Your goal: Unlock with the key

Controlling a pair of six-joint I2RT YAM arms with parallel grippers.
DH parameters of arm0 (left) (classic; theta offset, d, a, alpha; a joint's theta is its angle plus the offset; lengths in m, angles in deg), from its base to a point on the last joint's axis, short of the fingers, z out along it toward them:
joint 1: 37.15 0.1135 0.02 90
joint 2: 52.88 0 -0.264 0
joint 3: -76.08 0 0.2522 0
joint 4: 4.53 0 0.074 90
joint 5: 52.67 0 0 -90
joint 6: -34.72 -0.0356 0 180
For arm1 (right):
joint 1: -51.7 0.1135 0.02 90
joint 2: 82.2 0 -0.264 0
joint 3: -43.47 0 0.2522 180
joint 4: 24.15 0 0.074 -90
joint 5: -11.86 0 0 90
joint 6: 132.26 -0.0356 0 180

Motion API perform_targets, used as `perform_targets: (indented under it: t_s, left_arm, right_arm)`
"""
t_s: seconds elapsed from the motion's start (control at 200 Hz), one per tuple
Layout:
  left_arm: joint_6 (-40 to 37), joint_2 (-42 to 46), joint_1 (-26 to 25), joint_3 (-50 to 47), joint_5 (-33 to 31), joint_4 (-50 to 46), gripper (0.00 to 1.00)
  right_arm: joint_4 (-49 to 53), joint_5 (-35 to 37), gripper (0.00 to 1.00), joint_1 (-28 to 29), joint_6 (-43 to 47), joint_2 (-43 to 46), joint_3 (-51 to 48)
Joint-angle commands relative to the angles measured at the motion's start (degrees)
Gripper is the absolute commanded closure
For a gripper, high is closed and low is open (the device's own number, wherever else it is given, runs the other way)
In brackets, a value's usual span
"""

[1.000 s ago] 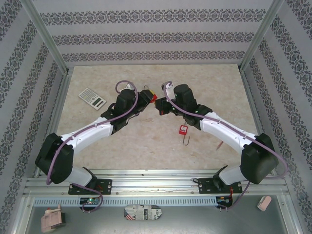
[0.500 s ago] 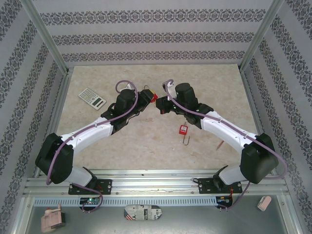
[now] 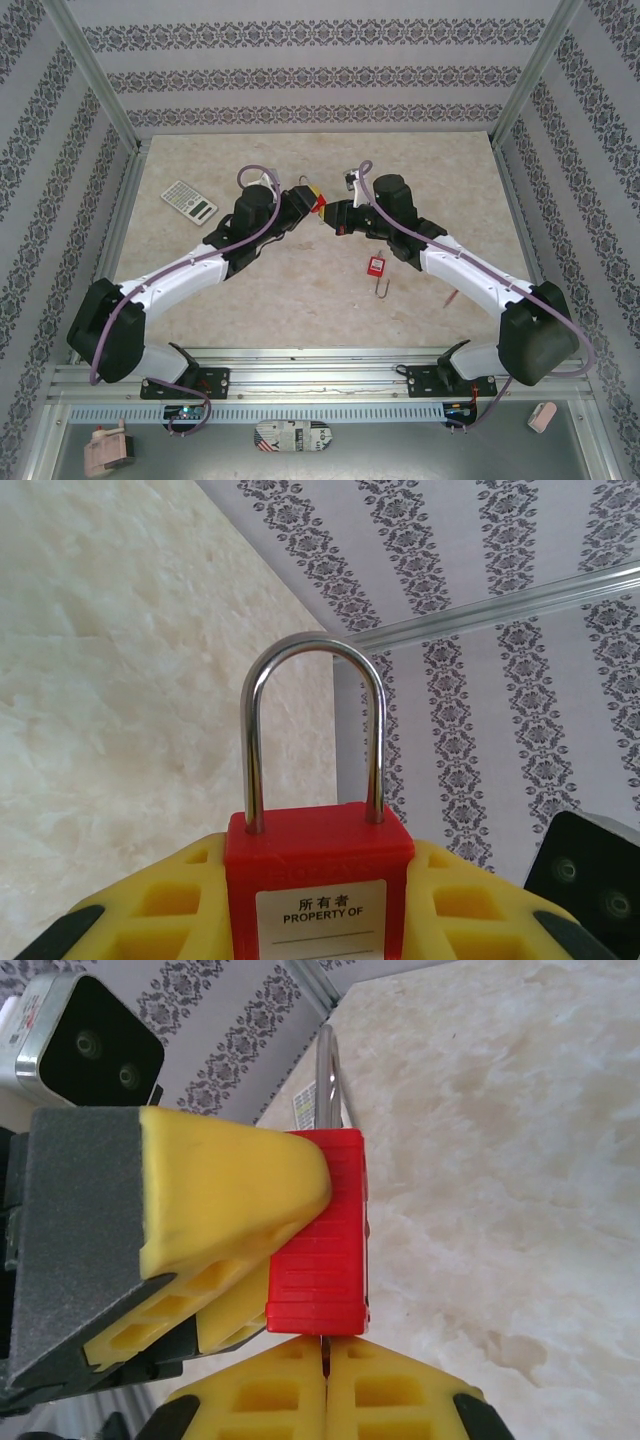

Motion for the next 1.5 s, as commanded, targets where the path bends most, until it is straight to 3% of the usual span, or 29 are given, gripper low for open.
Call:
perform_targets:
  t_s: [0.0, 0.165, 0.455, 0.739, 0.974, 1.144, 1.174, 1.204, 1.229, 1.344, 1.494]
  left_arm:
    - [-3.1, 3.1, -2.6, -1.8, 13.2, 3.5, 1.0]
    - [-6.0, 3.3, -2.3, -3.5, 15.1, 12.8, 1.0]
    - [-8.5, 2.8, 0.4, -7.1, 22.1, 37.2, 1.0]
    - [-2.1, -3.8, 3.3, -5.1, 28.9, 63.7, 1.0]
    - [-2.8, -4.9, 3.4, -0.2, 32.0, 63.2, 1.0]
    - [-2.3, -6.0, 4.2, 0.1, 29.5, 60.0, 1.0]
    - [-2.3, -5.8, 4.5, -0.6, 28.8, 59.2, 0.95]
    - [-2.2, -5.5, 5.0, -1.4, 28.0, 58.3, 0.78]
    - [-2.0, -5.0, 5.5, -2.1, 27.3, 57.6, 0.72]
    - [-2.7, -0.6, 7.4, -5.2, 25.1, 49.8, 0.62]
    - [-9.4, 9.3, 7.8, -5.2, 20.2, 27.6, 0.5]
  right_arm:
    - [-13.8, 0.7, 1.0, -1.4, -3.8, -0.6, 0.5]
    - [-17.5, -2.1, 1.0, -2.0, -8.3, -1.1, 0.9]
    - [-24.4, -7.5, 1.0, -3.9, -17.7, -3.2, 4.3]
    - [-29.5, -11.2, 1.0, -6.2, -24.9, -6.7, 10.1]
    - [-29.8, -13.1, 1.0, -7.4, -27.1, -8.5, 14.8]
    - [-27.9, -13.8, 1.0, -8.1, -25.9, -9.1, 16.2]
    - [-26.9, -13.9, 1.0, -8.2, -25.1, -9.0, 16.2]
    - [-25.8, -13.8, 1.0, -8.2, -24.2, -8.6, 16.1]
    - [-24.5, -13.6, 1.0, -8.3, -23.2, -8.3, 16.0]
    - [-17.7, -11.9, 1.0, -8.3, -17.1, -5.7, 15.2]
    - [-8.5, -8.6, 1.0, -8.1, -8.8, -3.0, 15.0]
